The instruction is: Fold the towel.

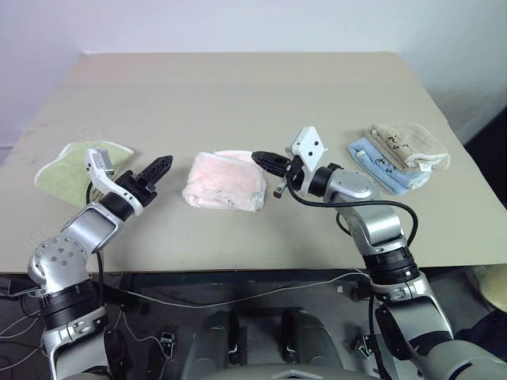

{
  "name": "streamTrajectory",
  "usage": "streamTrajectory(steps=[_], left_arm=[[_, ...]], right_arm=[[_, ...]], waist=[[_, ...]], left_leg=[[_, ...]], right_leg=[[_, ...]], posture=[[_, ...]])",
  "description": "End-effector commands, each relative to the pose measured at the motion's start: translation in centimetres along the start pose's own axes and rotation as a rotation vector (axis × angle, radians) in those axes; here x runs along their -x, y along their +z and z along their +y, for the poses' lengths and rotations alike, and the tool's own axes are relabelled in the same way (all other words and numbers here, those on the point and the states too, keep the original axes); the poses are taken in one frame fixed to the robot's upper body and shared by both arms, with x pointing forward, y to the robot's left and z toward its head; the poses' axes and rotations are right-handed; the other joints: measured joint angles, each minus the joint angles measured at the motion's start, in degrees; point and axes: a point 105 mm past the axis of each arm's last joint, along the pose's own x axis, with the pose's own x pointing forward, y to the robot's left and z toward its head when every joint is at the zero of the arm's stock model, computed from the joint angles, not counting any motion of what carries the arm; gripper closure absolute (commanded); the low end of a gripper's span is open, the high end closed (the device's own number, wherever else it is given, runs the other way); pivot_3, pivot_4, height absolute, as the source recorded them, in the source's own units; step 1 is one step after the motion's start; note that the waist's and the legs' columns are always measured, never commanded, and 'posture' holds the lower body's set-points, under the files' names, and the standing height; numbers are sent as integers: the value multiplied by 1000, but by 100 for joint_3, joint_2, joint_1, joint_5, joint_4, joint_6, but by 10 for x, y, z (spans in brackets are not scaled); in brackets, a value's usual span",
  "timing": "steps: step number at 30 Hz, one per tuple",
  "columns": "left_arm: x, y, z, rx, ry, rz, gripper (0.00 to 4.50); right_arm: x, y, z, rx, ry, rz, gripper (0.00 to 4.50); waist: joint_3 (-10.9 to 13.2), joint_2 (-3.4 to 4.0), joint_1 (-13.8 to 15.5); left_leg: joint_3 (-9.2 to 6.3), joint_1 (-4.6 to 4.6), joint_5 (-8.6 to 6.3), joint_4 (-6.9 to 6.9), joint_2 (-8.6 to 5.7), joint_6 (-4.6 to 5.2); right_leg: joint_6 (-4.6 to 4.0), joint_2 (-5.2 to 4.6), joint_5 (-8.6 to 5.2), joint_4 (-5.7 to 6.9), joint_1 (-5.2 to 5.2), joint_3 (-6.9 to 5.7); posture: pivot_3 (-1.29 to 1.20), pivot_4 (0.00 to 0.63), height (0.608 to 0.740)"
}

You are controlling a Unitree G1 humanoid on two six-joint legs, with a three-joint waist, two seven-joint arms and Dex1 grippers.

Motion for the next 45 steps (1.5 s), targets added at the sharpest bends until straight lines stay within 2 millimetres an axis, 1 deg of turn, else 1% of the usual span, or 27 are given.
streamTrajectory(steps=[1, 2, 3, 4, 7, 9, 11, 16, 19, 22, 26, 29, 32, 38, 40, 41, 45], left_arm=[[-5, -9, -3, 74, -16, 46, 585], [-7, -15, -2, 89, -12, 68, 250], [-9, -20, -1, 101, -8, 90, 14], [-11, -29, 1, 98, 11, 137, 14], [-16, -44, 8, 107, 53, 219, 14], [-19, -50, 12, 124, 69, 249, 14], [-22, -55, 11, 136, 60, 276, 14], [-28, -81, -10, 169, -19, 393, 14], [-27, -90, -17, 192, -47, 426, 14], [-27, -97, -23, 209, -66, 443, 14], [-28, -101, -24, 237, -61, 438, 14], [-28, -103, -22, 249, -45, 434, 614], [-28, -104, -20, 260, -31, 424, 1576], [-26, -105, -16, 270, -12, 415, 3661], [-26, -105, -14, 275, -5, 408, 4262], [-25, -105, -14, 277, -3, 406, 4481], [-25, -105, -12, 294, 9, 383, 4481]], right_arm=[[2, 10, 0, 26, -6, -37, 4500], [2, 9, 0, 29, -6, -34, 4500], [2, 9, 1, 31, -6, -34, 4500], [2, 10, 1, 33, -10, -36, 4500], [3, 12, 0, 34, -21, -43, 4500], [4, 12, -1, 34, -28, -43, 4500], [6, 11, -1, 34, -38, -37, 4500], [10, 8, -3, 37, -58, -28, 4500], [12, 8, -4, 42, -61, -22, 4500], [15, 3, -3, 52, -55, -3, 4500], [22, -6, 3, 67, -19, 35, 4500], [24, -7, 3, 77, -14, 44, 4500], [25, -7, 3, 80, -14, 44, 4500], [24, -3, 0, 82, -23, 32, 4500], [24, -2, -1, 82, -25, 28, 4500], [24, -2, -1, 82, -26, 27, 4500], [24, -2, -2, 81, -33, 27, 4500]], waist=[[0, 0, 3], [0, 0, 3], [0, 0, 3], [0, -1, 2], [0, -1, -1], [0, 0, 4], [0, -1, 16], [-1, -2, 43], [-2, -3, 45], [-2, -3, 59], [-2, -4, 120], [-2, -4, 138], [-1, -5, 147], [-2, -4, 145], [-2, -4, 147], [-2, -4, 147], [-2, -4, 146]], left_leg=[[0, 0, 0, 0, 0, 0], [0, 0, 0, 0, 0, 0], [1, 0, 0, 0, 0, 0], [1, 0, 0, 0, -1, 0], [1, 0, 1, 0, 0, -2], [1, 0, 1, 0, 0, -2], [1, 0, 1, 0, 0, -3], [0, 1, 0, 0, -6, -3], [-1, 1, 0, 0, -8, -3], [-3, 1, 0, 0, -10, -3], [-3, 1, 0, 1, -13, -2], [-3, 1, -1, 2, -14, -1], [-4, 1, -1, 2, -14, -1], [-4, 1, -1, 2, -14, -1], [-4, 3, -1, 2, -14, -1], [-4, 4, -1, 2, -14, -1], [-5, 6, -2, 2, -13, -2]], right_leg=[[0, 1, 0, 0, 0, 0], [0, 1, 0, 0, 0, 0], [0, 1, 0, -1, 0, 0], [0, 1, 0, -1, 1, 0], [0, 2, 0, 0, 0, 0], [0, 3, 0, -1, 0, 0], [0, 2, 0, 0, 0, 0], [0, -4, 0, -1, 4, -1], [0, -7, 0, -1, 4, -1], [0, -10, 0, -1, 6, -2], [0, -13, 0, -3, 7, -2], [0, -15, 0, -3, 7, -2], [0, -16, 0, -4, 7, -3], [0, -15, 0, -3, 6, -3], [-1, -16, 0, -3, 8, -3], [-1, -16, 0, -3, 8, -3], [-2, -18, 0, -3, 9, -3]], posture=[[0, 150, 740], [0, 150, 740], [0, 150, 740], [0, 150, 740], [0, 150, 740], [0, 150, 740], [0, 150, 740], [0, 150, 740], [0, 150, 740], [0, 150, 740], [0, 150, 740], [0, 150, 740], [0, 150, 740], [0, 150, 740], [0, 150, 740], [0, 150, 740], [0, 150, 740]])
